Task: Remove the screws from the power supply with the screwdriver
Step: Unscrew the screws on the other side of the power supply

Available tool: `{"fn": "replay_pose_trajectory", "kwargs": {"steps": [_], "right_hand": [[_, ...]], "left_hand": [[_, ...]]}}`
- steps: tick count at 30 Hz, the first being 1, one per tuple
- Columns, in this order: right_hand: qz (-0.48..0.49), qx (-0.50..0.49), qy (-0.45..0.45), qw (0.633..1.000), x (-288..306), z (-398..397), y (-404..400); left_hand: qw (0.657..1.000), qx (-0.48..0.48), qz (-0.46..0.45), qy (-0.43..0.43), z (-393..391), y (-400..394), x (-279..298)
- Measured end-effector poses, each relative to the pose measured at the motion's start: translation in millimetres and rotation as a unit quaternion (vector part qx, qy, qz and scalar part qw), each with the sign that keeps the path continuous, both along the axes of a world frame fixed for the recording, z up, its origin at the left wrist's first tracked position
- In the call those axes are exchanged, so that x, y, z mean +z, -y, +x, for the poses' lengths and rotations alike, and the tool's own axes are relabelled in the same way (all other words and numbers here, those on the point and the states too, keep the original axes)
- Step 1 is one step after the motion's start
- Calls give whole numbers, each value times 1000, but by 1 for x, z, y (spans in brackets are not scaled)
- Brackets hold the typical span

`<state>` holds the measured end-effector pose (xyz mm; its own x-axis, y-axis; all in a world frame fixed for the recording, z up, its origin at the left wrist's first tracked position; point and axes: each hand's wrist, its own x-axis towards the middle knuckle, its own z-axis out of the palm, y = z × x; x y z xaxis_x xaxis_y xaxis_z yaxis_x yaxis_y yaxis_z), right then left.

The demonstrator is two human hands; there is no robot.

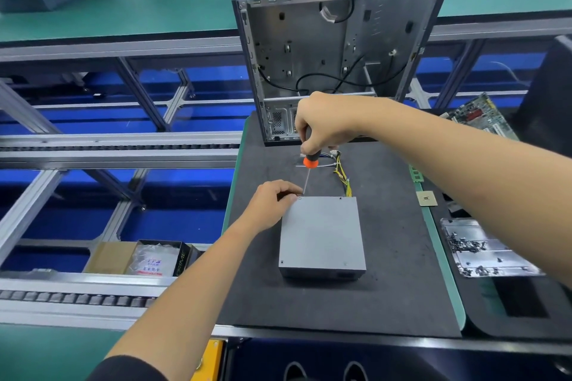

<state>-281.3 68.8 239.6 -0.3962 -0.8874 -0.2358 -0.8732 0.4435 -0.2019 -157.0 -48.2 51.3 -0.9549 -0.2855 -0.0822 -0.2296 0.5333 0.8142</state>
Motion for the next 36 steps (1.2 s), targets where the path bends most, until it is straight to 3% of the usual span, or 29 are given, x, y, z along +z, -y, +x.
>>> {"fn": "replay_pose_trajectory", "kwargs": {"steps": [16,20,26,30,36], "right_hand": [[0,5,8,1000,0,0,0],[4,12,2,1000,0,-1,1],[2,91,-70,993,-3,13,13],[12,51,-56,997,0,12,17],[12,14,-31,999,-1,10,15]], "left_hand": [[999,6,29,-15,1,0,1],[1000,1,0,-23,-1,0,1],[999,-7,-19,-27,-4,0,3],[999,15,28,-12,-2,2,0],[1000,-10,2,-1,-4,3,3]]}}
